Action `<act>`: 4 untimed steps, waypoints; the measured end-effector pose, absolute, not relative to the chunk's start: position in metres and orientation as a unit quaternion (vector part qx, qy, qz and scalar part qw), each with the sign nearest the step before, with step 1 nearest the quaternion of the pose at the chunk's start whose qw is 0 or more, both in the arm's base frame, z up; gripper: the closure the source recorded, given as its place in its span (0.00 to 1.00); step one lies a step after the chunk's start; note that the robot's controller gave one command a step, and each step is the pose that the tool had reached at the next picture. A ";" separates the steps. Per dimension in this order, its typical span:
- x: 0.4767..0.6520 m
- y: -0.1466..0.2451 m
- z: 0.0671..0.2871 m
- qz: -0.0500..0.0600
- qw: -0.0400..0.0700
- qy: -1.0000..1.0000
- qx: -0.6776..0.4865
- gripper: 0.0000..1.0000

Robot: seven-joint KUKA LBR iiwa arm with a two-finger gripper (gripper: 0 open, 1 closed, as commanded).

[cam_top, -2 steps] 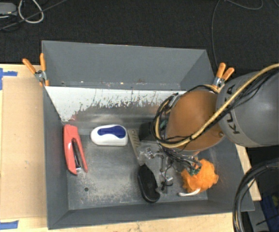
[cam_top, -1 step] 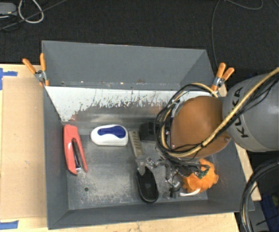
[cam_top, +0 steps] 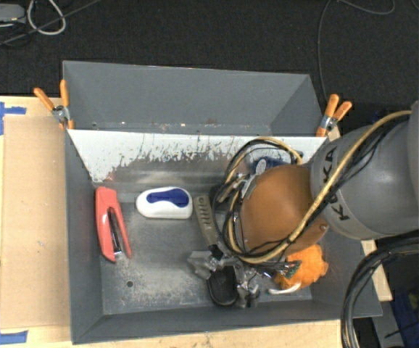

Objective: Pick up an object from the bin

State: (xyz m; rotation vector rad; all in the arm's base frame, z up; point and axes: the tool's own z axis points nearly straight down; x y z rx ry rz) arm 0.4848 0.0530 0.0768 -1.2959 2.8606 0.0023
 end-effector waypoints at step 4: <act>0.489 0.061 0.095 0.004 -0.005 0.776 -0.630 1.00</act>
Offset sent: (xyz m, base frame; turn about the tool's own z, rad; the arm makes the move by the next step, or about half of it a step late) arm 0.0000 0.0000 0.0000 0.0000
